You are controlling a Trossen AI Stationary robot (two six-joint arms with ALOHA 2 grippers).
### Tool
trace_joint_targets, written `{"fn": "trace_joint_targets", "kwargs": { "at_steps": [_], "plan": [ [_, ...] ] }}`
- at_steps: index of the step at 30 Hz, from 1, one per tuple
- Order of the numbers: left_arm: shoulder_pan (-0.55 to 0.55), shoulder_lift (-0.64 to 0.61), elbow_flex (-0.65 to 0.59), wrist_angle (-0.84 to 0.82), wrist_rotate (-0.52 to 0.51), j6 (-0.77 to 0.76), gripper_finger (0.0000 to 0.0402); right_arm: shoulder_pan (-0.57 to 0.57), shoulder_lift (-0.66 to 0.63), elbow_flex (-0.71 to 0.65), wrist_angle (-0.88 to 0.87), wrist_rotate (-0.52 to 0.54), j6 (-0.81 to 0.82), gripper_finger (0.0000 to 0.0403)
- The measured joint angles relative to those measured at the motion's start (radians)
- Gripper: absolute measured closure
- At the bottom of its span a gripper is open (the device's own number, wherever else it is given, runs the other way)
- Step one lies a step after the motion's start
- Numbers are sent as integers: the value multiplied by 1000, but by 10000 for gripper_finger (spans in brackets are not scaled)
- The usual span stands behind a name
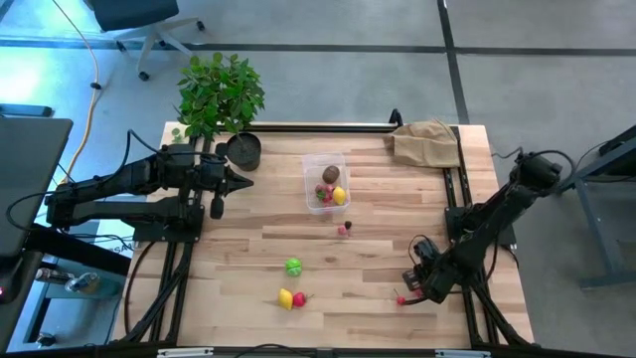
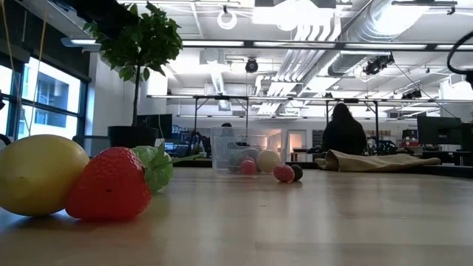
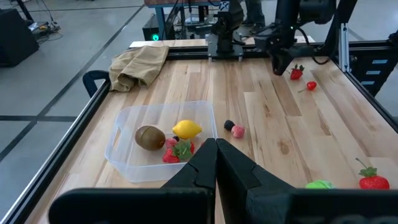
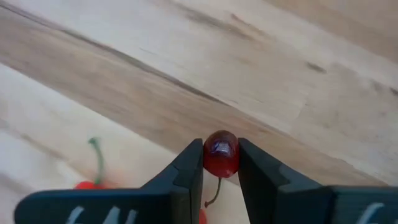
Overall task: Pick and placing Produce into tupperware
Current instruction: Put the right dark red cherry into the transparent bin
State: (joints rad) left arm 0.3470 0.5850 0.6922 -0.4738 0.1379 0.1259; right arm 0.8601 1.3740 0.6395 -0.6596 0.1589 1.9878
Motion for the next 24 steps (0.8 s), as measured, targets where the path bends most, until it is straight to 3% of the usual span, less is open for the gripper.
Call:
{"fn": "trace_joint_targets", "kwargs": {
  "at_steps": [5, 9, 15, 21, 24],
  "plan": [
    [0, 0, 0, 0, 0, 0, 401, -58, -81, 0, -17, 93, -36, 331],
    [0, 0, 0, 0, 0, 0, 401, -129, -171, 0, 2, 247, -85, 331],
    [0, 0, 0, 0, 0, 0, 401, -292, -318, 1, 204, 489, -381, 331],
    [0, 0, 0, 0, 0, 0, 401, -543, -375, 2, 556, 442, -795, 331],
    [0, 0, 0, 0, 0, 0, 401, -677, -352, 48, 588, 348, -913, 331]
  ]
}}
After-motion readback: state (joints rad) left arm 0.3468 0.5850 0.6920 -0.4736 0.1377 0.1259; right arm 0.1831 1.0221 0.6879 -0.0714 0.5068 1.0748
